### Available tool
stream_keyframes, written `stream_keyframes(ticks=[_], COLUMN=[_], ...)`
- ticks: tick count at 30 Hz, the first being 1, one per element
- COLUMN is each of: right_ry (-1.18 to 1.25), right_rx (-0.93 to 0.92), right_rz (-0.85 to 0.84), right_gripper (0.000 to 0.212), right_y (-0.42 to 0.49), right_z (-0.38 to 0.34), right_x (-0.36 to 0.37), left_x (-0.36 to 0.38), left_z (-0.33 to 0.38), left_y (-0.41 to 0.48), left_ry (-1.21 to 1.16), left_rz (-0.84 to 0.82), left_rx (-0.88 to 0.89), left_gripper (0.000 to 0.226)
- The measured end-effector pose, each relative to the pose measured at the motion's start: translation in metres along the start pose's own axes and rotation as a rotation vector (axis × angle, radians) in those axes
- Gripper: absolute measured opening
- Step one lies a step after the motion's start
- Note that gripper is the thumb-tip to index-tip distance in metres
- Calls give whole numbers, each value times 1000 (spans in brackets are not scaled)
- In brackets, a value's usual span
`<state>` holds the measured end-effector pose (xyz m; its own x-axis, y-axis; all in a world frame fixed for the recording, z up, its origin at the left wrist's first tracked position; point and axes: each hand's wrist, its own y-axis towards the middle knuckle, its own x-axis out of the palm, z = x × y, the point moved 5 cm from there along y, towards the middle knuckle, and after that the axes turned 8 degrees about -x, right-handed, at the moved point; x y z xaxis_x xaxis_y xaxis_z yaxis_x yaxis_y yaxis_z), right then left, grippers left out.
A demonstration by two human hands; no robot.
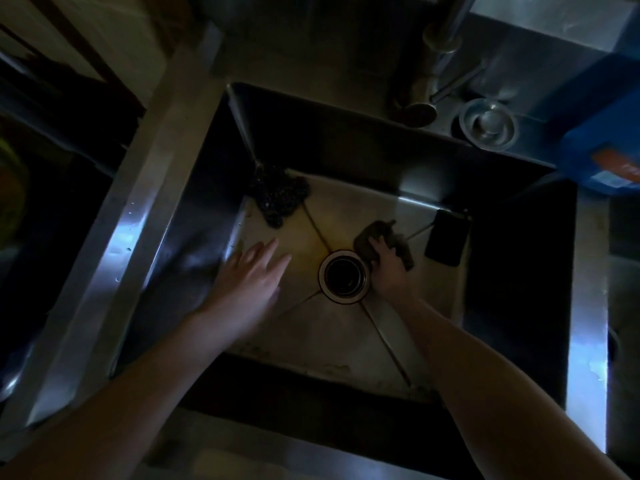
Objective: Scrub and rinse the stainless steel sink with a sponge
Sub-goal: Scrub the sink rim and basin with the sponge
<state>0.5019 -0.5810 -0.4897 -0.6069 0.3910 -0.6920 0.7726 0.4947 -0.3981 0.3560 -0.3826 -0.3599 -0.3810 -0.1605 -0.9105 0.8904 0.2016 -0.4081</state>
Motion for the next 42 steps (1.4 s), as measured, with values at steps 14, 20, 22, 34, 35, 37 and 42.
stream_keyframes(ticks=[14,20,22,34,35,37,42], right_ry=[-260,-360,-421,-148,-144,-166,-261], right_rx=[-361,-446,-461,-77,-56,-50,-127], right_rz=[-600,-638,-608,-65,-54,-84,-218], right_gripper=[62,62,62,62,61,61,59], right_y=[-44,-58,-50,52,63,85,96], right_z=[-98,-100,-97,-62,-63,-68,-91], right_x=[111,115,109,48,44,42,60], left_x=[-36,-55,-58,-79,-80,-81,-75], left_z=[-38,-64,-76,-119,-122,-125,-125], left_y=[-31,-39,-40,-33,-34,-34,-32], left_ry=[15,64,67,14,-9,-37,-79], left_rz=[141,261,277,367,380,396,349], left_rx=[-109,-143,-181,-246,-243,-215,-149], left_gripper=[51,57,62,61,58,53,51])
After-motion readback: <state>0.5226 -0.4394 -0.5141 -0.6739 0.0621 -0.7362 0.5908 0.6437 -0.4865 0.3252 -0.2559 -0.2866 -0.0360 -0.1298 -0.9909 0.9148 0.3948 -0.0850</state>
